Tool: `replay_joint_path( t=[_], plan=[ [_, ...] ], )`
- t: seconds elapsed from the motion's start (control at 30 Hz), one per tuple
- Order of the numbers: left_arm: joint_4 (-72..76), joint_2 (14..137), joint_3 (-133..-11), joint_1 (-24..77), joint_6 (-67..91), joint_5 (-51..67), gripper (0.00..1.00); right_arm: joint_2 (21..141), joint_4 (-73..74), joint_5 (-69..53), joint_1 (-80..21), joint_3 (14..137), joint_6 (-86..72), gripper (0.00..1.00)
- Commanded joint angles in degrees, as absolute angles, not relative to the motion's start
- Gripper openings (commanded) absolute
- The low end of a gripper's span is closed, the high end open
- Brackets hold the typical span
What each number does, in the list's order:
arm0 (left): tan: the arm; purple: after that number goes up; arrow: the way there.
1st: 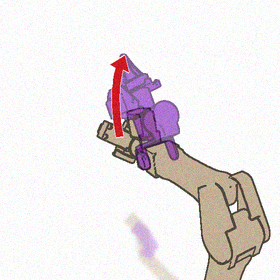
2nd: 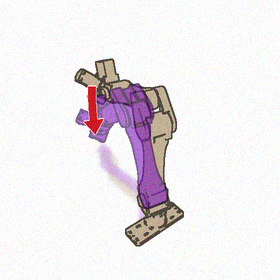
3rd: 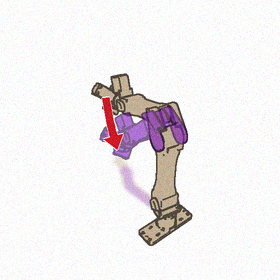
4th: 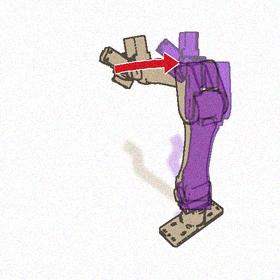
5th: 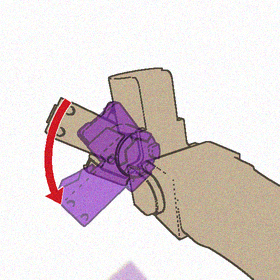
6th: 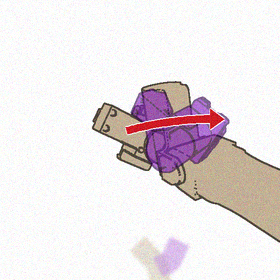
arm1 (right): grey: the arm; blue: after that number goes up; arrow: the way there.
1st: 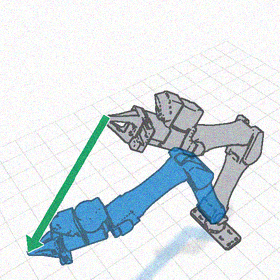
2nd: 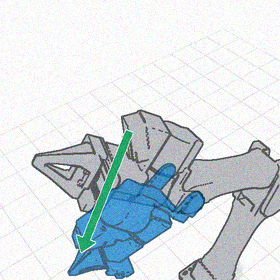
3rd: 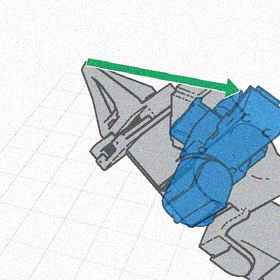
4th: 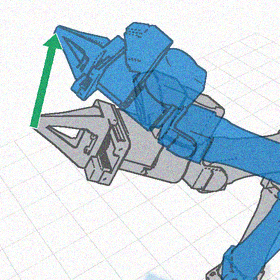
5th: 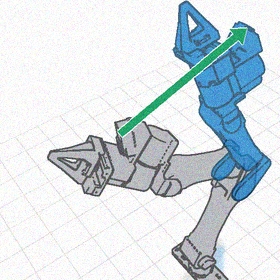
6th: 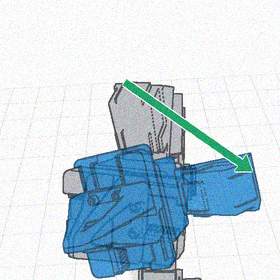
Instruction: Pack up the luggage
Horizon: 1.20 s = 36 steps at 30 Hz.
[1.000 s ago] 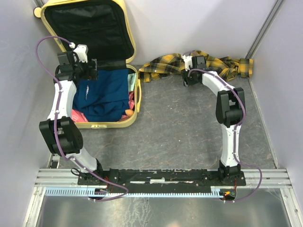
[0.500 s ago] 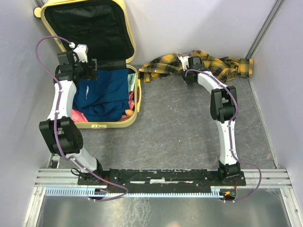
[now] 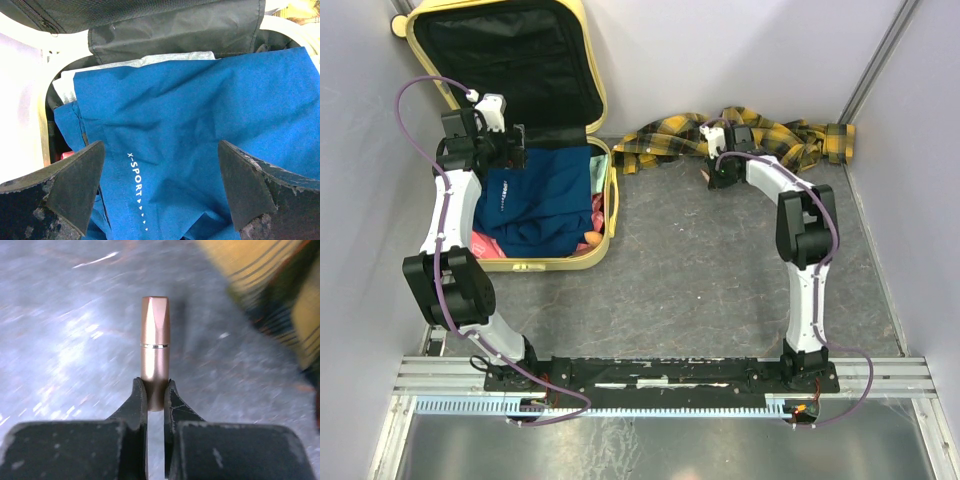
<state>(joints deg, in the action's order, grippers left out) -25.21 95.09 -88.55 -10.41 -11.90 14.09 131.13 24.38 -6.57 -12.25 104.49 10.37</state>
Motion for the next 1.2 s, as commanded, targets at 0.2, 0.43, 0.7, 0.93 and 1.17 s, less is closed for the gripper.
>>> replay_joint_path(
  t=[0.2, 0.43, 0.7, 0.93, 1.17],
  plan=[
    [-22.94, 92.53, -89.25, -10.28, -8.44, 15.64, 0.99, 111.68, 19.35, -36.26, -13.91, 95.11, 3.26, 0.02],
    [-22.45, 90.58, -87.77, -10.32, -7.63, 15.65, 0.99, 110.44, 12.75, -42.21, -24.11, 98.5, 1.18, 0.02],
    [-22.66, 87.87, -85.57, -10.3, -8.88, 15.04, 0.99, 115.0, 8.96, -40.92, -36.29, 103.53, -0.27, 0.02],
    [-22.85, 86.21, -83.72, -10.33, -9.8, 17.73, 0.99, 120.82, 14.11, -44.54, -43.33, 108.22, 9.81, 0.07],
    [-24.66, 86.57, -84.14, -10.31, -11.36, 16.03, 0.99, 126.87, 16.61, -39.23, -45.41, 112.25, 11.67, 0.26]
  ],
)
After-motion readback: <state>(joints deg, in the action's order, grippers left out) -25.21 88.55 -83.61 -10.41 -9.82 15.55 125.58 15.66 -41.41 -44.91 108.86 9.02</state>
